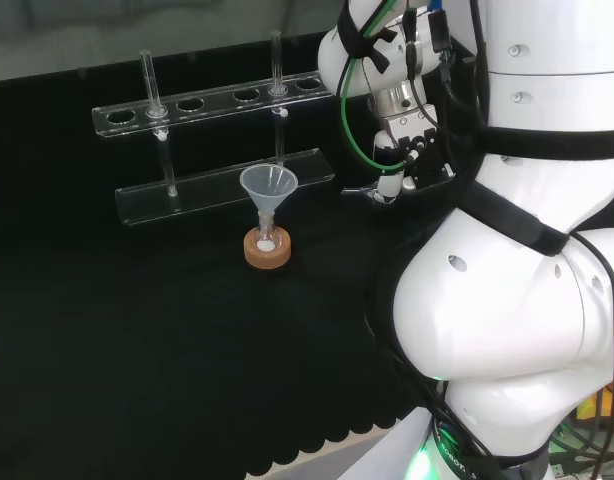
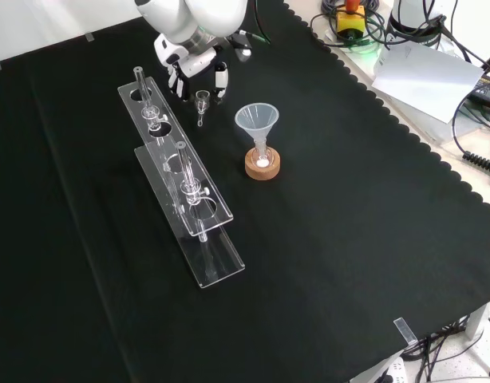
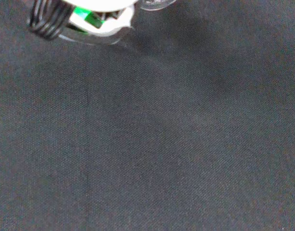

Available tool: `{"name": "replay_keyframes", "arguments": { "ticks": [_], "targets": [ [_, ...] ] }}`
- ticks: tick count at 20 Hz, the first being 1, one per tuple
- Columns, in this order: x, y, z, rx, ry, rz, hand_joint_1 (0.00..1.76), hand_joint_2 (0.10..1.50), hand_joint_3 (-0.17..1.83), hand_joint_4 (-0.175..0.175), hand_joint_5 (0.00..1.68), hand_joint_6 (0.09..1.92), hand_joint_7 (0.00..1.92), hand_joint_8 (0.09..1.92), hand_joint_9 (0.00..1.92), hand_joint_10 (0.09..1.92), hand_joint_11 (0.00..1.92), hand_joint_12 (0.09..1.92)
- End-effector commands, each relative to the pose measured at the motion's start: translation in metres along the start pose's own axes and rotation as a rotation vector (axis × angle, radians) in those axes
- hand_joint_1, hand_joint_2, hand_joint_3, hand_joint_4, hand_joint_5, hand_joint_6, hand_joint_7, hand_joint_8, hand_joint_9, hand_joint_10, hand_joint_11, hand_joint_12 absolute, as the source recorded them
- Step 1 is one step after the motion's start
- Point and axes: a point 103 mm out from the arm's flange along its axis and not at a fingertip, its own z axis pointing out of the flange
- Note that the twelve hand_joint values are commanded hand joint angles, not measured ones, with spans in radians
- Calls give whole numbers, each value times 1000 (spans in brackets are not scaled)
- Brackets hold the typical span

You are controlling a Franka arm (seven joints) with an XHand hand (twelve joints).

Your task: Put the weighing funnel back on the table.

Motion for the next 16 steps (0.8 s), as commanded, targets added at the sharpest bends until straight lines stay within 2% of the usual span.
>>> {"name": "replay_keyframes", "arguments": {
  "ticks": [1, 16],
  "targets": [
    [3, 7, 0, 5, -7, -5, 1077, 689, 751, 175, 1102, 1010, 584, 670, 905, 467, 695, 1160],
    [15, 16, 2, 26, -3, -15, 1076, 692, 747, 175, 1100, 1010, 582, 670, 907, 465, 701, 1153]
  ]
}}
